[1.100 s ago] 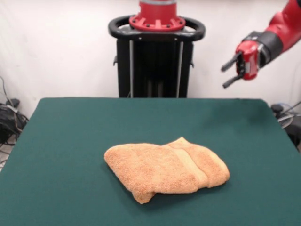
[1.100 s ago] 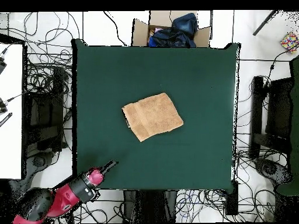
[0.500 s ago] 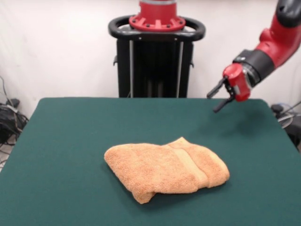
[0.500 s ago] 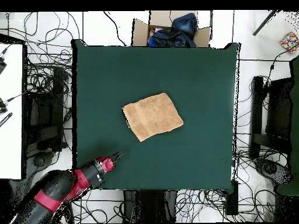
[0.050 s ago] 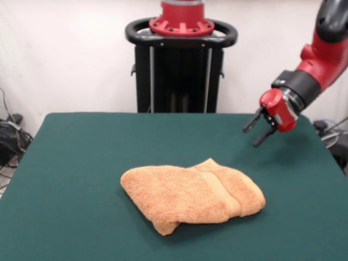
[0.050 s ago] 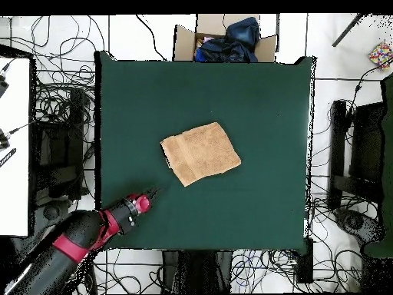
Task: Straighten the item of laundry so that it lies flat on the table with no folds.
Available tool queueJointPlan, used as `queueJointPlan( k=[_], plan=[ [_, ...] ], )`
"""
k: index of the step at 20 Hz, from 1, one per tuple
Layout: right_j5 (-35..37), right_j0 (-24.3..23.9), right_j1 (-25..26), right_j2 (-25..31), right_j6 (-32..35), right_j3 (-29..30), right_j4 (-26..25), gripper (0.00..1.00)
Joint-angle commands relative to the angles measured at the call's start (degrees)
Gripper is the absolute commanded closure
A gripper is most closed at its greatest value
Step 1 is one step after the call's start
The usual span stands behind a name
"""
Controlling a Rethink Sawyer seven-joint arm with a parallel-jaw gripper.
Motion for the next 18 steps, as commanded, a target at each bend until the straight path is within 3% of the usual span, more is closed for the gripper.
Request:
queueJointPlan(
  k=[1,9,18],
  plan=[
    [-5.3,-3.2,1.8,9.4,11.9,-10.4,6.0,0.00],
    [3.4,-3.2,2.6,8.6,8.6,-11.7,4.1,0.00],
    [7.0,-6.0,5.4,10.1,8.8,-14.4,4.7,0.00]
  ],
)
